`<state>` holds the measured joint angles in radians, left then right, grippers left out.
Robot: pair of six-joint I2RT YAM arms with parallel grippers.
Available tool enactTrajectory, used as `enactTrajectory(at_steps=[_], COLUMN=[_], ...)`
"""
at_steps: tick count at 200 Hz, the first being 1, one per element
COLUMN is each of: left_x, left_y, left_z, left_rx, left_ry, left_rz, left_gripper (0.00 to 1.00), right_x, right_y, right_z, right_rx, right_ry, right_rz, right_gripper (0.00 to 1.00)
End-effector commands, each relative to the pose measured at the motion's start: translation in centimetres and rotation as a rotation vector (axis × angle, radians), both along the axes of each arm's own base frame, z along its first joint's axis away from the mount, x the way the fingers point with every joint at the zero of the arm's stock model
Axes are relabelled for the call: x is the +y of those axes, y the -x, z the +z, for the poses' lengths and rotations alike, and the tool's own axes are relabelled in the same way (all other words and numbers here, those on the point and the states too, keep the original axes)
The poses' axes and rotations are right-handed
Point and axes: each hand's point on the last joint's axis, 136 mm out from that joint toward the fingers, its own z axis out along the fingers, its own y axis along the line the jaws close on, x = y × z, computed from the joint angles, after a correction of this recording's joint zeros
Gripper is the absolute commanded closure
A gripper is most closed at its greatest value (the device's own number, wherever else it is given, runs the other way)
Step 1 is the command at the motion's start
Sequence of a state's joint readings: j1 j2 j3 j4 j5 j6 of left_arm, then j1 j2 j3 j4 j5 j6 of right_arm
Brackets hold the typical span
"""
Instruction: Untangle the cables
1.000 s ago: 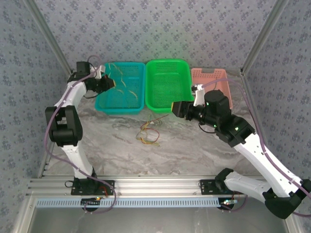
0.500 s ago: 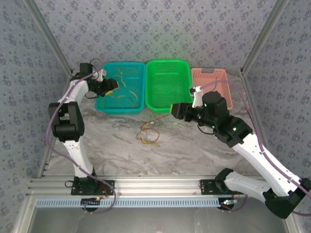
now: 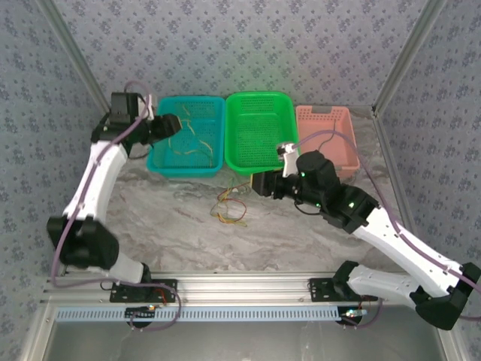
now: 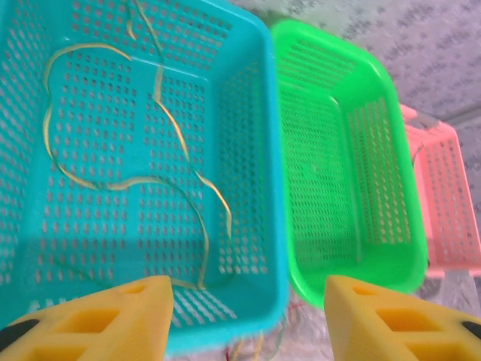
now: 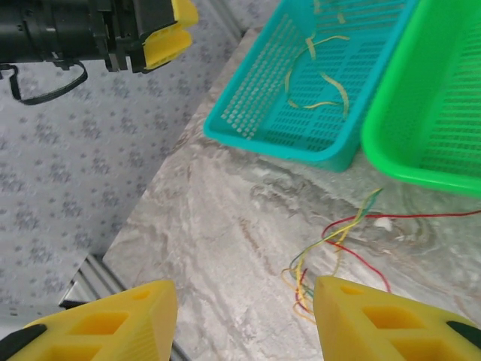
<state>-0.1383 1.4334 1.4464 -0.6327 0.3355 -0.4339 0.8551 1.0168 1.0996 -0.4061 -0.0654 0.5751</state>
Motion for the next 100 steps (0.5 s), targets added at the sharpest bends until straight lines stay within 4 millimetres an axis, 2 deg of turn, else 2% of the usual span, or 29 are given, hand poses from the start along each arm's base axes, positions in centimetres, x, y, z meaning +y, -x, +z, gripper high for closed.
enactTrajectory(at_steps=[1, 6, 16, 19, 23, 33, 56, 81, 100], left_x=[-0.2, -0.9, -1.4, -1.5, -1.6, -2.3, -4.4, -7.7, -9.6], left_y=[4.5, 5.2, 7.1, 7.7, 8.5, 10.1, 12.4, 13.5, 13.8], left_z=[-4.2, -4.3, -5.9, -6.5, -7.2, -9.1, -12.4, -15.1, -16.7], left_rx=[0.121, 0.105, 0.133, 0.144, 0.158, 0.181, 0.207, 0.240, 0.256], left_ry=[-0.060, -0.047, -0.057, -0.061, -0.062, -0.039, 0.013, 0.056, 0.052], left_rz=[0.079, 0.077, 0.085, 0.093, 0.102, 0.102, 0.072, -0.015, -0.049], left_gripper=[0.44, 0.44, 0.44, 0.44, 0.44, 0.44, 0.45, 0.43, 0.42], right_x=[1.7, 2.0, 2.5, 2.7, 3.0, 3.6, 4.8, 4.3, 3.8], right_y=[-0.1, -0.2, -1.0, -1.2, -1.7, -2.7, -5.4, -8.3, -9.5], right_z=[1.0, 1.0, 0.9, 0.3, 1.4, 1.4, 1.0, -1.3, -4.4], right_rx=[-0.087, -0.092, -0.091, -0.085, -0.100, -0.104, -0.112, -0.036, 0.047], right_ry=[0.007, 0.021, 0.064, 0.088, 0.081, 0.112, 0.195, 0.258, 0.278], right_rz=[0.002, -0.004, -0.029, -0.034, -0.043, -0.064, -0.130, -0.249, -0.301], right_gripper=[0.46, 0.46, 0.46, 0.46, 0.46, 0.46, 0.44, 0.44, 0.44])
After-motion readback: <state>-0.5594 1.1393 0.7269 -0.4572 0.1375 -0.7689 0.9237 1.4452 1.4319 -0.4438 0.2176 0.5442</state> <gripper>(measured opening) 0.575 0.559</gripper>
